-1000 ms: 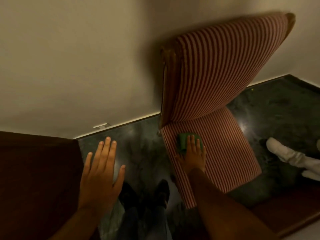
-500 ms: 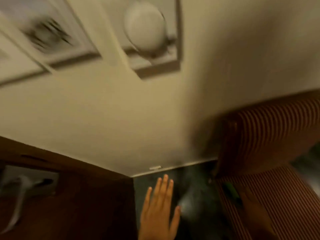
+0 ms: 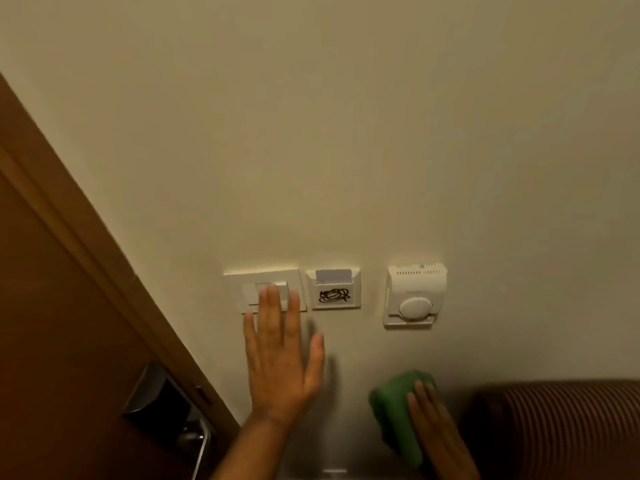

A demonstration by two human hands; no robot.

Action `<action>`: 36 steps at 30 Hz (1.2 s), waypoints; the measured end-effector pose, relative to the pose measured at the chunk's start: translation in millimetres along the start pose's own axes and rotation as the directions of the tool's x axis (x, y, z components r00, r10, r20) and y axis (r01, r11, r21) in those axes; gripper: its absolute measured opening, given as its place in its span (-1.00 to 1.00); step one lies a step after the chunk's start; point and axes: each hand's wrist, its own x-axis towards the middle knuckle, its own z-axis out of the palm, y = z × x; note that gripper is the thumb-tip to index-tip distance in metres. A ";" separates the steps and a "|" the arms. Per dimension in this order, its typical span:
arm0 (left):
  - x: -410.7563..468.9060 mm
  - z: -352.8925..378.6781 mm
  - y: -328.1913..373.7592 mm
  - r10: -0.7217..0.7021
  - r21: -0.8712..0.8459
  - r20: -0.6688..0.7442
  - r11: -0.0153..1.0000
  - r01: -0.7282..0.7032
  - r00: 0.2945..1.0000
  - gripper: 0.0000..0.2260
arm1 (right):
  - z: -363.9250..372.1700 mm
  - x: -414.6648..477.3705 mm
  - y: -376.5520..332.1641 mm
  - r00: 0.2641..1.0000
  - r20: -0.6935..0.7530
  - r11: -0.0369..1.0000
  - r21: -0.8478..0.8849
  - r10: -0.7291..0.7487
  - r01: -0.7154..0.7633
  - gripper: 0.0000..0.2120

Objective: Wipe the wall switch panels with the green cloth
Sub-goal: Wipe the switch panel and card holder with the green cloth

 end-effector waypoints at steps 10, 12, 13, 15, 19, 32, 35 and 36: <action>164.2 5.7 -53.1 0.056 0.070 -0.222 0.997 -0.041 0.973 -0.35 | 71.0 115.1 -40.7 0.913 -0.392 0.991 0.113 0.110 -0.070 -0.54; 168.7 13.0 -60.3 0.085 0.091 -0.241 0.994 -0.065 0.967 -0.39 | 79.9 120.3 -34.4 0.909 -0.404 0.993 0.094 0.101 -0.069 -0.39; 167.7 17.1 -63.4 0.109 0.102 -0.261 0.991 -0.085 0.959 -0.41 | 84.6 121.8 -32.3 0.904 -0.415 0.994 0.087 0.100 -0.070 -0.33; 167.4 22.0 -67.4 0.143 0.098 -0.297 0.988 -0.119 0.944 -0.42 | 92.4 125.7 -31.3 0.897 -0.429 0.994 0.067 0.106 -0.085 -0.31; 169.6 26.2 -69.3 0.161 0.102 -0.369 0.986 -0.132 0.916 -0.43 | 101.5 134.9 -36.7 0.869 -0.468 0.984 0.007 0.162 -0.180 -0.42; 171.0 33.9 -70.8 0.179 0.195 -0.431 0.975 -0.102 0.885 -0.44 | 133.1 146.2 -68.3 0.897 -0.407 0.985 0.092 0.171 -0.145 -0.69; 171.8 36.8 -70.9 0.162 0.211 -0.455 0.975 -0.071 0.876 -0.45 | 139.6 147.2 -69.5 0.897 -0.406 0.984 0.104 0.177 -0.148 -0.74; 172.1 37.7 -71.5 0.162 0.218 -0.464 0.974 -0.065 0.871 -0.46 | 139.4 145.3 -67.1 0.889 -0.417 0.982 0.104 0.189 -0.160 -0.68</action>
